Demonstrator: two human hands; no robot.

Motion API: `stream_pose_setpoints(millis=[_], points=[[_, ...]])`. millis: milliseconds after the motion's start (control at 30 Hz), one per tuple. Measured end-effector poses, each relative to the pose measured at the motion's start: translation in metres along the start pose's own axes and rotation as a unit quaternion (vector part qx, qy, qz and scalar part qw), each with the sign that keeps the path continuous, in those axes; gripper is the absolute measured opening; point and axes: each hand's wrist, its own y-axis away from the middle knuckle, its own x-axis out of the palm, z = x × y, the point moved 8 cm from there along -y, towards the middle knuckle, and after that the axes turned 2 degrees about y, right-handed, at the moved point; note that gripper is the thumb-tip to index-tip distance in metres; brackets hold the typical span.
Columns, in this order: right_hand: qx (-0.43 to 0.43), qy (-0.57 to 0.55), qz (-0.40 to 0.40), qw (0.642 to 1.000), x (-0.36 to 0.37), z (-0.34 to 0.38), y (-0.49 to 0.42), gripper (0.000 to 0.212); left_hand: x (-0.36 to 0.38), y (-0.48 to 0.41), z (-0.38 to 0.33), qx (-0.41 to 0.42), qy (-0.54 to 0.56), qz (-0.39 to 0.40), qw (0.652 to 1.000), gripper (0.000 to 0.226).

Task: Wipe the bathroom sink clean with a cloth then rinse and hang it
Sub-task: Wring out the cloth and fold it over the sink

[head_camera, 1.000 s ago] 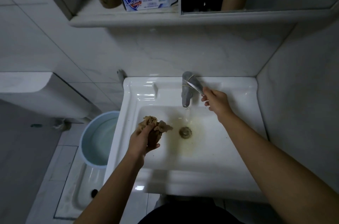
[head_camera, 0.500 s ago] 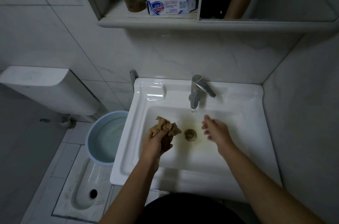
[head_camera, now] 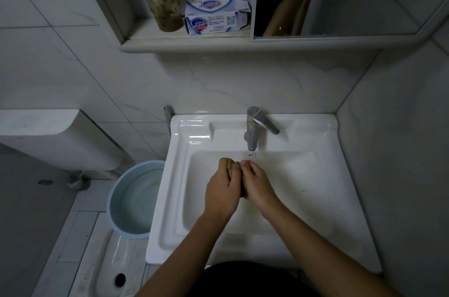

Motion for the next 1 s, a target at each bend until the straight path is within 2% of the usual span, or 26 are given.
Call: stream_pose_setpoints(millis=[167,367,500,567,667,733,833,933,1000], points=[[0.006,0.062,-0.046,0.997,0.004,0.003,-0.006,0.049,-0.008,-0.012,-0.014,0.035,-0.059,-0.047,0.997,0.045],[-0.019,0.163,-0.086,0.983,0.001,0.014,-0.012,0.046,-0.004,-0.027,0.005,-0.03,-0.048,-0.031,0.998,0.057],[-0.016,0.168,-0.064,0.984,0.003,0.014,-0.022,0.041,-0.004,-0.045,0.025,-0.123,-0.03,-0.004,0.992,0.048],[-0.01,0.183,-0.034,0.982,0.008,0.013,-0.026,0.042,-0.011,-0.05,0.028,-0.119,-0.032,-0.008,0.992,0.04],[-0.005,0.158,-0.002,0.987,0.017,0.021,-0.03,0.045,-0.022,-0.047,0.009,-0.002,-0.036,-0.011,0.999,0.03],[0.062,0.101,0.019,0.993,0.019,0.024,-0.031,0.048,-0.026,-0.041,-0.01,0.115,-0.06,-0.003,0.992,0.032],[0.179,0.052,0.087,0.979,0.022,0.012,-0.03,0.056,-0.027,-0.035,-0.029,0.287,-0.141,0.051,0.946,0.038],[0.269,-0.004,0.164,0.949,0.026,0.0,-0.023,0.041,-0.025,-0.036,-0.034,0.397,-0.229,0.087,0.885,0.045],[0.294,-0.005,0.184,0.938,0.026,-0.001,-0.015,0.033,-0.025,-0.037,-0.041,0.445,-0.25,0.072,0.857,0.037]])
